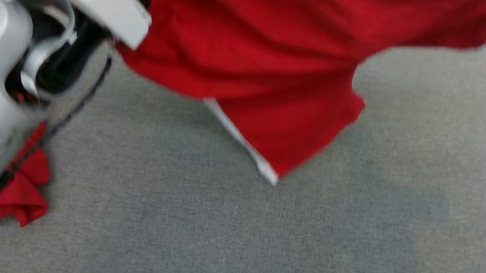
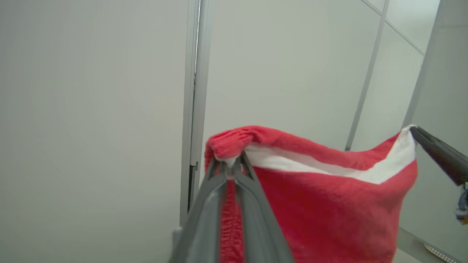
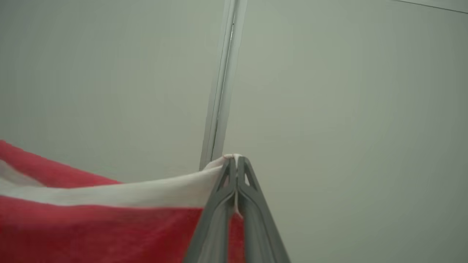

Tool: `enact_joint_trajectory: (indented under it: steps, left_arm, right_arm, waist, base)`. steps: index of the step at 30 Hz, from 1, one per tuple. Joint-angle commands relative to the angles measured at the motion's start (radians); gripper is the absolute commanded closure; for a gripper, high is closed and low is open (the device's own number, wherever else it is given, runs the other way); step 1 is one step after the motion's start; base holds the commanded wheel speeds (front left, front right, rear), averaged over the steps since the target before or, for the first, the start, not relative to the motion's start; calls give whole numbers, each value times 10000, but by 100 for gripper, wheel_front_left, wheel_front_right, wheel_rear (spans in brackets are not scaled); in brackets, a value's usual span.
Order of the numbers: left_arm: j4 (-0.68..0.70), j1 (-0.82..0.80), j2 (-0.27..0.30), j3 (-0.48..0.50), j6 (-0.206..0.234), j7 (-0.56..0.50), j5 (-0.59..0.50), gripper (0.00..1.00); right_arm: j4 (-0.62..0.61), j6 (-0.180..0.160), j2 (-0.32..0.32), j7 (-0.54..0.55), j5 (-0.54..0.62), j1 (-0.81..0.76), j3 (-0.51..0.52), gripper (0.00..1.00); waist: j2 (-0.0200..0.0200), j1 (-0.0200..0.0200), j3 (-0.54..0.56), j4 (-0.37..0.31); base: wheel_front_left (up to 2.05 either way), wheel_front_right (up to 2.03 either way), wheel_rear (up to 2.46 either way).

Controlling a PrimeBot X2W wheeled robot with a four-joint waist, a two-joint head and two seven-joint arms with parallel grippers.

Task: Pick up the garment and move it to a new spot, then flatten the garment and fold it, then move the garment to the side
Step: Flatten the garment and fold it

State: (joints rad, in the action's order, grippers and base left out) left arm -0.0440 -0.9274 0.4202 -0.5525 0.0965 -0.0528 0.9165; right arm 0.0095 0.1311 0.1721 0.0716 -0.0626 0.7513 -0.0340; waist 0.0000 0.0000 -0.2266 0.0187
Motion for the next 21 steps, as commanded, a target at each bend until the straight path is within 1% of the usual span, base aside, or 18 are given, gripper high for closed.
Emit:
enact_joint_trajectory:
  steps: [1, 2, 4, 7, 10, 13, 14, 15, 18, 21]
  left_arm:
    - [-500, -858, -126, 131, -89, 96, -182, 100]
    - [-851, -1326, -198, 187, -104, 146, -319, 100]
    - [-1679, -2223, -382, 341, -186, 373, -447, 100]
    - [-2934, -3473, -604, 417, -607, 884, -763, 100]
    - [-4026, -4280, -873, 369, -1003, 1368, -962, 100]
    - [-4950, -4570, -1163, 277, -1321, 1801, -1003, 100]
    - [-4950, -4570, -1163, 277, -1321, 1801, -1003, 100]
    - [-5227, -4547, -1285, 212, -1413, 1924, -1015, 100]
    - [-6017, -4162, -1574, -177, -1755, 2259, -1154, 100]
    - [-6785, -3536, -1701, -748, -2024, 2532, -1384, 100]
  right_arm:
    - [473, -2, 22, -7, 0, 1063, -247, 100]
    - [780, -2, 106, -116, 107, 1655, -351, 100]
    - [1459, -9, 29, -551, 171, 2750, -420, 100]
    - [2582, -6, -155, -1570, 486, 4127, -421, 100]
    - [3682, -6, -398, -2458, 790, 4910, -302, 100]
    - [4823, -6, -663, -2861, 890, 5097, -208, 100]
    - [4823, -6, -663, -2861, 890, 5097, -208, 100]
    - [5190, -6, -733, -2955, 852, 5043, -175, 100]
    - [6277, -6, -870, -3173, 718, 4637, -189, 100]
    - [7290, -5, -961, -3314, 631, 4111, -446, 100]
  waist:
    - [0, 0, -974, -387]
    - [0, 0, -1218, -454]
    - [0, 0, -1625, -577]
    - [0, 0, -2036, -720]
    - [0, 0, -2286, -757]
    - [0, 0, -2489, -725]
    - [0, 0, -2489, -725]
    - [0, 0, -2539, -696]
    - [0, 0, -2654, -590]
    - [0, 0, -2671, -510]
  base:
    - [0, 0, 0]
    - [0, 0, 0]
    - [0, 0, 0]
    - [0, 0, 0]
    - [0, 0, 0]
    - [0, 0, 0]
    - [0, 0, 0]
    - [0, 0, 0]
    - [0, 0, 0]
    - [0, 0, 0]
